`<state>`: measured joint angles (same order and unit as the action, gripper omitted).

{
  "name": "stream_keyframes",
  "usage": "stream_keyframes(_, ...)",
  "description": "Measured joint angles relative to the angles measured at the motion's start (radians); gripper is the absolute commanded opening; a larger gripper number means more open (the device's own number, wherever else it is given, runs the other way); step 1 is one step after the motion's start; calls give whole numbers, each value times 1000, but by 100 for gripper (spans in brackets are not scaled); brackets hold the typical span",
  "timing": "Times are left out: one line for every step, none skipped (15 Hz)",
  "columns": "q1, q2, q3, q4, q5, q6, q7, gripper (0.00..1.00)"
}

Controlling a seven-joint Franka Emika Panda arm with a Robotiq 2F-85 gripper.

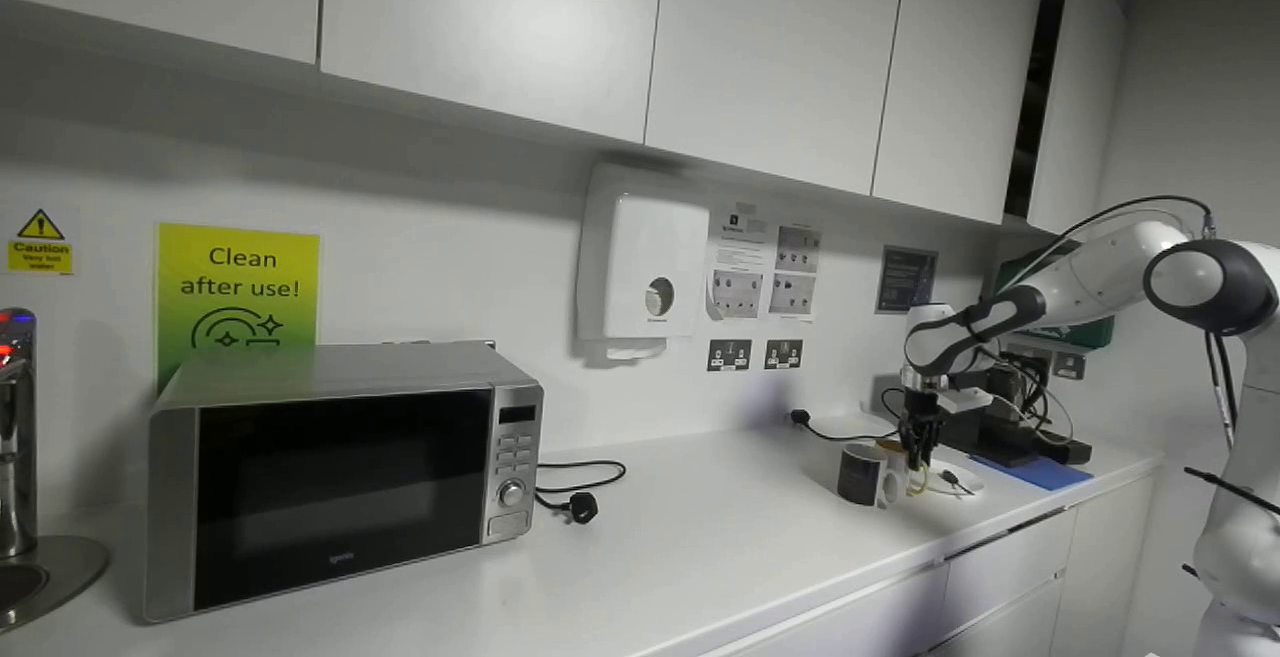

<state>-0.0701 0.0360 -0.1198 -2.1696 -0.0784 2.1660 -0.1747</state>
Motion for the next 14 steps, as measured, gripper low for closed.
stream_keyframes(0, 1, 0, 0, 0, 0, 0, 0)
stream_keyframes(0, 2, 0, 1, 0, -1, 0, 1)
stream_keyframes(-1, 2, 0, 3, 0, -1, 0, 5)
stream_keyframes(-1, 2, 0, 3, 0, -1, 0, 4)
stream_keyframes(-1, 2, 0, 4, 0, -1, 0, 5)
stream_keyframes(-2, 2, 0, 4, 0, -1, 0, 5)
stream_keyframes(-2, 2, 0, 6, 0, -1, 0, 5)
stream_keyframes(-2, 2, 0, 9, 0, -1, 1, 5)
stream_keyframes(-2, 1, 0, 11, 0, -1, 1, 5)
stream_keyframes(-2, -1, 0, 15, 0, -1, 1, 5)
stream_keyframes(-1, -4, 0, 20, 0, -2, 1, 5)
stream_keyframes(-1, -8, 1, 24, -1, -2, 1, 5)
stream_keyframes(-1, -17, 1, 26, -2, -2, 1, 5)
stream_keyframes(-1, -27, 2, 26, -8, -2, 1, 5)
